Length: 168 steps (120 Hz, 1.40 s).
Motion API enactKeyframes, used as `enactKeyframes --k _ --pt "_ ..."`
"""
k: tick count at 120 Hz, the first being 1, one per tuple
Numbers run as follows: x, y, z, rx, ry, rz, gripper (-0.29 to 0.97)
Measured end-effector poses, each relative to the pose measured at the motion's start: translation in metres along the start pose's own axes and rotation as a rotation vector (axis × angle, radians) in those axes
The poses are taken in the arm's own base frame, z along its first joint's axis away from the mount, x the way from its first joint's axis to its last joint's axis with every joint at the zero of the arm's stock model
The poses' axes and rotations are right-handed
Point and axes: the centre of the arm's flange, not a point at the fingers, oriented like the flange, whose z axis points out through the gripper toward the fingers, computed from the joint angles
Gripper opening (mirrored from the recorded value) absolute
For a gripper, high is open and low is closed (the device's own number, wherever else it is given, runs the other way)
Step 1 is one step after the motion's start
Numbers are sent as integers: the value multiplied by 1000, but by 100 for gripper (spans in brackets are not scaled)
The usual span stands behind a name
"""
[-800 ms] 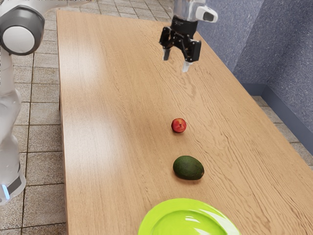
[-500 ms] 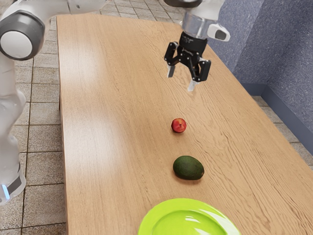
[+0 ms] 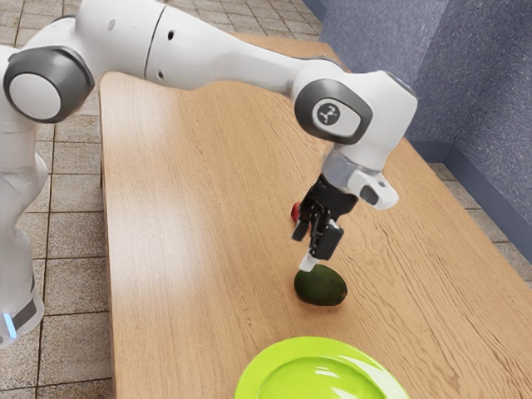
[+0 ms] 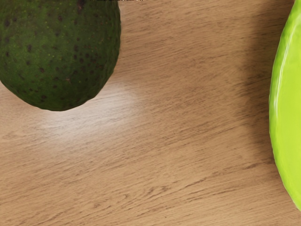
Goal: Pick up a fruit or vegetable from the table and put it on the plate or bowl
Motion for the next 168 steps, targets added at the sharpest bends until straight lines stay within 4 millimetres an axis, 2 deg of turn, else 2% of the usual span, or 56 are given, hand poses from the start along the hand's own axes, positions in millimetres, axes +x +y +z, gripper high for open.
enactKeyframes --k 10,19,35,49,61,67,84,107,128,153,168 --pt "5 12 16 -17 3 71 68" --pt "9 10 21 -32 22 109 68" --pt "17 -25 22 -43 49 111 68" --pt "24 -45 23 -42 65 132 68" --pt "28 -75 18 -46 83 130 68" --pt "31 -83 18 -46 86 139 68" --pt "55 -69 45 -36 89 217 68" --pt "71 -71 54 -41 138 278 68" --pt "79 -69 64 -49 159 321 68" --pt "90 -73 94 -81 139 337 68" --pt "95 -72 102 -91 144 349 68"
